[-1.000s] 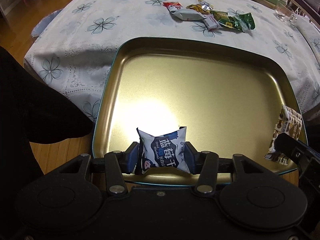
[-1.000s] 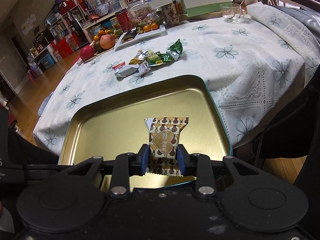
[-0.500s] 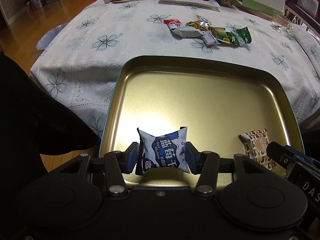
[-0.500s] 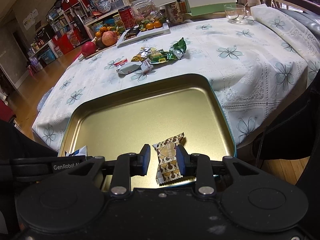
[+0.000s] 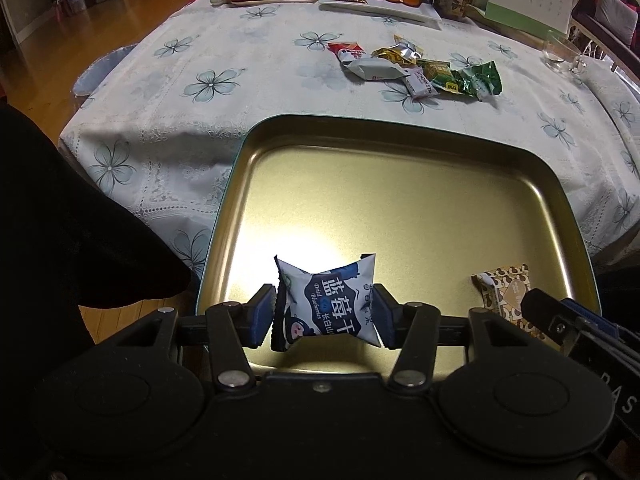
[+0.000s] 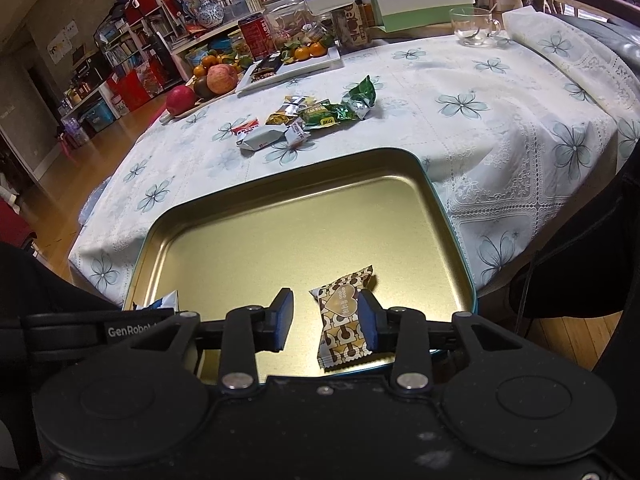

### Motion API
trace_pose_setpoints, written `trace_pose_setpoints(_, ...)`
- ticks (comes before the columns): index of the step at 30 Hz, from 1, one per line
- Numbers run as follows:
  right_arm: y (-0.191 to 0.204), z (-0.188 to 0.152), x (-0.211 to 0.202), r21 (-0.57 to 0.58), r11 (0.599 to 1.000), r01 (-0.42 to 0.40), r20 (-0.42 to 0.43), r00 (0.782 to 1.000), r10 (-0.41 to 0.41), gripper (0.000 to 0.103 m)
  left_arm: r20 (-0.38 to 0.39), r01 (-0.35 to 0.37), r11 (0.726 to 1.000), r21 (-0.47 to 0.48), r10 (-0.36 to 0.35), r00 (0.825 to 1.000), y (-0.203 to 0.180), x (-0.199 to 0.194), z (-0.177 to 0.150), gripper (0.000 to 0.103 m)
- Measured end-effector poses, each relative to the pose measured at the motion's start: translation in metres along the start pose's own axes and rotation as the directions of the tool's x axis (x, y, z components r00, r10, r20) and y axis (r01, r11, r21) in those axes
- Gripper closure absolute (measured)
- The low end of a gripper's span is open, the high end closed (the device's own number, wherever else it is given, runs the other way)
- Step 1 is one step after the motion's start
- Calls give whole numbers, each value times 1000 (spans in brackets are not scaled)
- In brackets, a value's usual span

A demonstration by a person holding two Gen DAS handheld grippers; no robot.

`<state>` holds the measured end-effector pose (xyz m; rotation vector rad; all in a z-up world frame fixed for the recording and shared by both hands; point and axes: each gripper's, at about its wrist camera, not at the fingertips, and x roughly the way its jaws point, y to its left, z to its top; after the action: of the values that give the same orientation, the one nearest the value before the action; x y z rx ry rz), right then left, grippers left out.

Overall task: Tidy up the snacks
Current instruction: 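Open the right tool to drop the brown packet while the left releases the blue packet, then move both open tools back to the remaining snack packets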

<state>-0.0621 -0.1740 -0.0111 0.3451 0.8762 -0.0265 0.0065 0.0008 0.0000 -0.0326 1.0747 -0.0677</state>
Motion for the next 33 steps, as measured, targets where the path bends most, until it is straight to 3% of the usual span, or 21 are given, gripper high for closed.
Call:
trace_pose_setpoints(9, 1, 0, -1, -4, 1000, -7, 10, 1000, 7, 62, 31, 2, 1000, -1, -2, 1000, -1, -3, 0, 39)
trace_pose_setpoints(18, 2, -1, 0, -14, 1000, 4, 3, 1000, -4, 61, 87, -84, 994, 74, 77, 993, -12, -8, -6, 39)
trace_pose_setpoints(24, 1, 0, 1, -5, 1000, 16, 1, 1000, -16, 60, 139, -175, 978, 114, 158, 978, -21, -11, -9, 39)
trace_pose_setpoints(27, 1, 0, 1, 5, 1000, 25, -4, 1000, -25, 59, 155, -159, 980, 116, 141, 978, -20, -14, -10, 39)
trace_pose_setpoints(33, 4, 0, 1, -13, 999, 36, 3, 999, -36, 59, 124, -57, 993, 106, 44, 991, -13, -15, -6, 40)
